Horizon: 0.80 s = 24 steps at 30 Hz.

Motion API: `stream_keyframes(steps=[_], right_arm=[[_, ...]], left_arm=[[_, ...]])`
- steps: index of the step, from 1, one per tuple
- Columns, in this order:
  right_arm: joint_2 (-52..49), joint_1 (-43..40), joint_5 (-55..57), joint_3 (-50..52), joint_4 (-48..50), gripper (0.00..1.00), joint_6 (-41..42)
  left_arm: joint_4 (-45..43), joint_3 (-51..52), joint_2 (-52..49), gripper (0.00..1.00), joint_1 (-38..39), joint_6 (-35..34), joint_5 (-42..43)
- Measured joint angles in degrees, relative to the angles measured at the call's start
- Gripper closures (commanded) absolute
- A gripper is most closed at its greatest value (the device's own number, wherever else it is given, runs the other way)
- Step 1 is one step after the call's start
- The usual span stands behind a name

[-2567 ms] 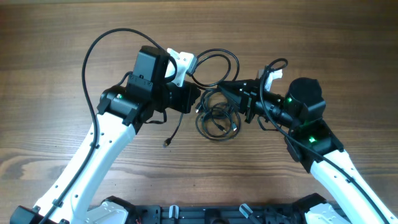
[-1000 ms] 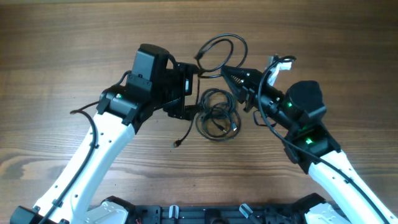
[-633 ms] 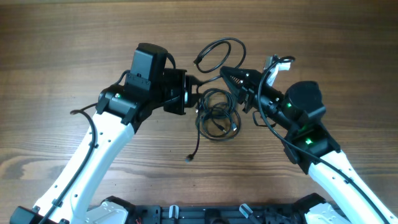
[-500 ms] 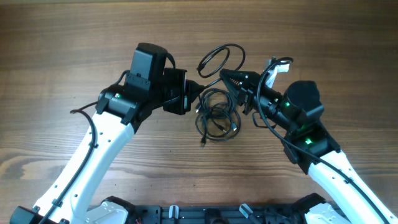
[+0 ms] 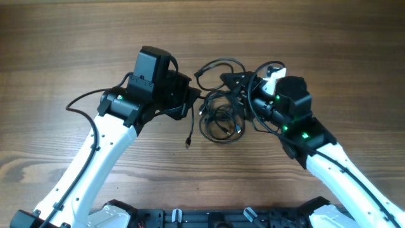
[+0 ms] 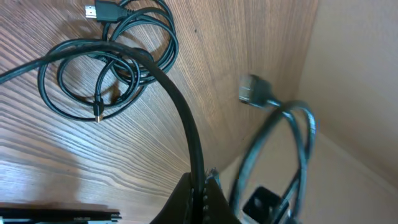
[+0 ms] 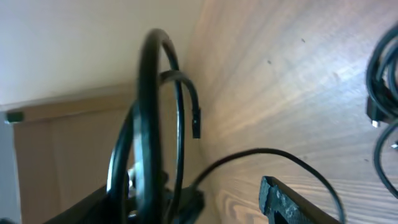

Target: Untangle cables

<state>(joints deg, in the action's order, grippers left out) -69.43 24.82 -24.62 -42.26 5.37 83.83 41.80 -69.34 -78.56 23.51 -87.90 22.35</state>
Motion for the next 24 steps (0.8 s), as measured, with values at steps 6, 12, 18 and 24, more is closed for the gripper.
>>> stream_keyframes(steps=[6,12,18,24], right_arm=[[-3.5,0.0,-3.5,0.0,3.1,0.77,-0.7],[-3.5,-2.9,-1.2,0.0,6.9,0.71,-6.8],[-3.6,-8.1,0.7,0.0,6.4,0.88,-17.7],[-3.5,-8.5,-1.8,0.0,6.4,0.68,-19.3]], left_arm=[[0.0,0.0,0.0,0.96,0.0,1.0,0.0],[5.4,0.0,0.0,0.96,-0.9,5.9,-0.3],[12.1,0.0,0.0,0.96,-7.3,15.6,-0.5],[12.5,0.0,0.0,0.96,-7.9,20.1,-0.5]])
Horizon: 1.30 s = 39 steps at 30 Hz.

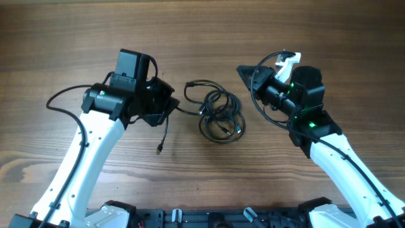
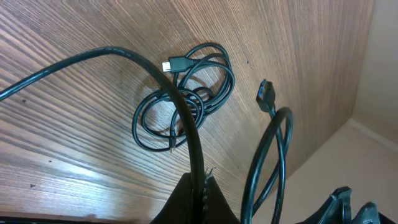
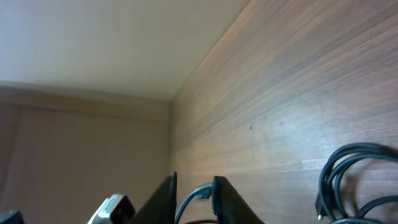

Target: Untangle cables

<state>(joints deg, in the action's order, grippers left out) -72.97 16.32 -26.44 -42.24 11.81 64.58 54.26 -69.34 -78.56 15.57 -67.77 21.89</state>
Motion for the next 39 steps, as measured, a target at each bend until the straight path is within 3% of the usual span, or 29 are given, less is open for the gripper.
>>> stream_keyframes(steps=[5,8,14,17,25,28,30,34,37,39], right_arm=[[0.0,0.0,-6.9,0.0,-6.7,0.55,-6.8],[0.0,0.0,-11.7,0.0,-6.8,0.53,-7.1],[-0.5,5.3,-15.1,0.0,-12.0,0.42,3.9],[-1.0,7.1,-15.4,0.0,-11.8,0.42,10.4],[-2.4,10.3,-15.3,0.0,-11.8,0.43,16.9],[-2.4,10.3,-13.0,0.0,-11.8,0.58,17.5],[-2.4,10.3,-9.6,0.0,-11.8,0.63,17.9],[-2.4,10.3,-5.8,0.0,-11.8,0.96,17.8],[-2.5,10.3,-3.4,0.0,-9.7,0.96,17.2],[-2.6,10.3,-3.5,0.3,-2.2,0.96,16.5]], left_arm=[[-0.1,0.0,0.0,0.96,0.0,6.3,-1.4],[-0.2,0.0,0.0,0.96,0.0,10.4,-4.8],[-2.6,0.0,0.0,0.96,0.0,16.3,-7.3],[-2.9,0.0,0.0,0.96,0.0,17.9,-7.5],[-4.9,0.0,0.0,0.96,0.0,18.6,-6.9],[-4.9,0.0,0.0,0.96,0.0,18.9,-5.0],[-4.8,0.0,0.0,0.96,0.9,19.8,-3.5],[-4.7,0.0,0.0,0.96,2.4,20.3,-2.9],[-4.6,0.0,0.0,0.96,2.8,20.4,-3.3],[-3.4,0.0,0.0,0.96,2.8,20.4,-5.1]])
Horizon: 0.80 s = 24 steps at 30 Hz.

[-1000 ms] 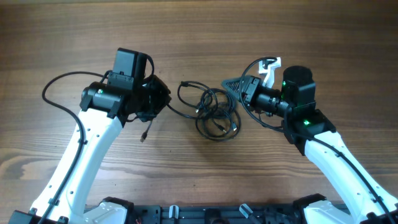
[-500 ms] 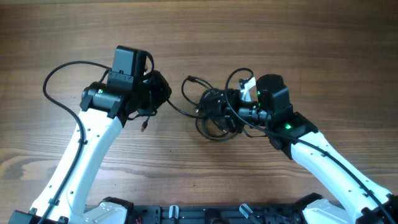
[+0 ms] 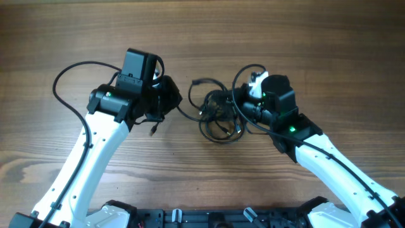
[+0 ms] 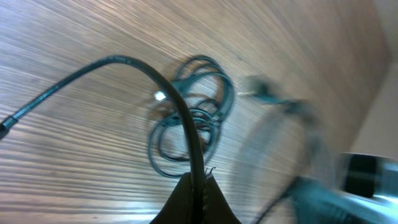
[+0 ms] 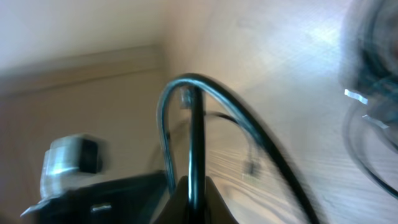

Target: Untangle cables

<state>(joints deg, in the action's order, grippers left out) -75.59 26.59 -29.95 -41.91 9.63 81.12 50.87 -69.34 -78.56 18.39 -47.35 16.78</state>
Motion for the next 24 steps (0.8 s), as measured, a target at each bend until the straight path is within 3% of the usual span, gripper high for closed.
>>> stream_keyframes(steps=[3,7,16,22,24], right_arm=[[0.2,-1.0,-1.4,0.0,18.2,0.96,0.1],[0.6,-8.5,-2.4,0.1,25.1,0.95,3.9],[0.7,-28.7,-11.0,0.1,24.4,0.95,1.0],[1.2,-35.7,-12.0,-0.4,5.1,0.95,-12.5],[1.2,-36.9,-12.0,-0.4,4.0,0.95,-16.4]], left_arm=[[3.3,0.0,0.0,0.96,0.0,0.0,-5.4],[5.4,0.0,0.0,0.96,0.0,0.0,-10.4],[7.8,0.0,0.0,0.96,-5.7,0.0,-12.5],[9.2,0.0,0.0,0.96,-10.5,0.0,-12.7],[9.4,0.0,0.0,0.96,-12.9,0.0,-12.9]])
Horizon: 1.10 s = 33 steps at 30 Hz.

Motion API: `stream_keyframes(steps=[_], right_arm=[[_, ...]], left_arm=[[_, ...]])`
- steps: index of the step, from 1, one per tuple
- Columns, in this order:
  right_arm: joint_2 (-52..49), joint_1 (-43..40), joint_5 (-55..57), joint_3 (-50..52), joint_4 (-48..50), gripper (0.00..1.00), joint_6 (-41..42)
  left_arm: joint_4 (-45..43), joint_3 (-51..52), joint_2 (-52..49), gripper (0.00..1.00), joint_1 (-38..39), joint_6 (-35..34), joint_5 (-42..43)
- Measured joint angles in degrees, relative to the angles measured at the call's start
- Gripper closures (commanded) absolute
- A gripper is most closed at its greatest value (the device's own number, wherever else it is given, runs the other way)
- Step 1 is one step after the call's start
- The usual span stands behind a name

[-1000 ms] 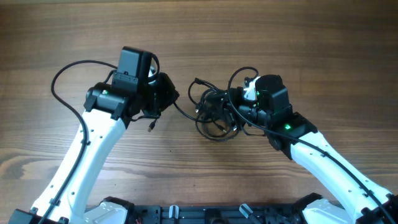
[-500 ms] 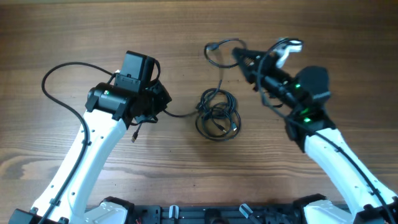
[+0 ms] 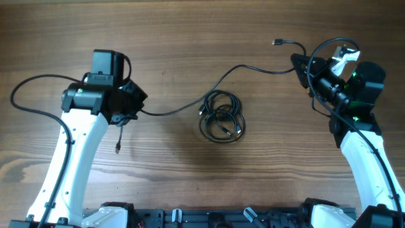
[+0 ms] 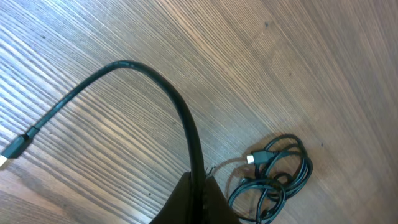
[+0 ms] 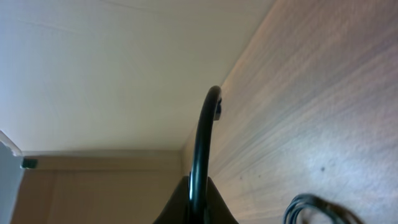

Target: Untangle cables

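A long black cable [image 3: 240, 67] spans the table from my left gripper [image 3: 135, 105] to my right gripper [image 3: 300, 66], and each is shut on it. Past the left gripper it loops far left [image 3: 19, 95] and a plug end [image 3: 118, 149] hangs down. Past the right gripper it loops over the arm to a small plug [image 3: 276, 42]. In the left wrist view my left gripper [image 4: 199, 186] pinches the cable [image 4: 155, 81], which arcs to a plug [image 4: 13, 148]. The right wrist view shows my right gripper [image 5: 198, 194] pinching the cable [image 5: 204, 124].
A coiled bundle of black cables [image 3: 221, 118] lies mid-table under the stretched cable, seen also as coils [image 4: 273, 177] from the left wrist. The wooden table [image 3: 190, 25] ends at a pale wall [image 5: 93, 74] behind.
Both grippers stood close to the bundle, and now they are far apart, the left one further left and the right one at the far right. The held cable now stretches between them, out of the bundle.
Both grippers were shut on cable right at the tangled bundle. Then they stood apart with loops lifted from it, then close to the bundle again. Now they are wide apart, one long cable drawn out between them and a smaller coil left mid-table.
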<state>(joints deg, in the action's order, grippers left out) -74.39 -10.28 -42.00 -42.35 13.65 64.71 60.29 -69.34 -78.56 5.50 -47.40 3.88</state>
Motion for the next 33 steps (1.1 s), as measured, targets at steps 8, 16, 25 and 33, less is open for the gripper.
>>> stream_keyframes(steps=[8,16,25,33], right_arm=[[0.2,-3.3,-0.2,0.0,-1.1,0.95,-3.8],[3.3,-3.9,-6.1,0.0,0.2,0.44,-6.5],[14.4,7.5,-11.5,-0.2,-12.7,0.28,-10.3],[0.6,45.1,7.3,-0.1,-17.0,0.21,-12.4]], left_arm=[[1.5,0.0,0.0,0.96,-3.1,0.0,-2.4],[1.7,0.0,0.0,0.96,-4.9,0.0,-1.9],[1.6,0.0,0.0,0.96,-5.1,-1.4,-1.0],[1.7,0.0,0.0,0.96,-5.1,-2.4,-1.0]])
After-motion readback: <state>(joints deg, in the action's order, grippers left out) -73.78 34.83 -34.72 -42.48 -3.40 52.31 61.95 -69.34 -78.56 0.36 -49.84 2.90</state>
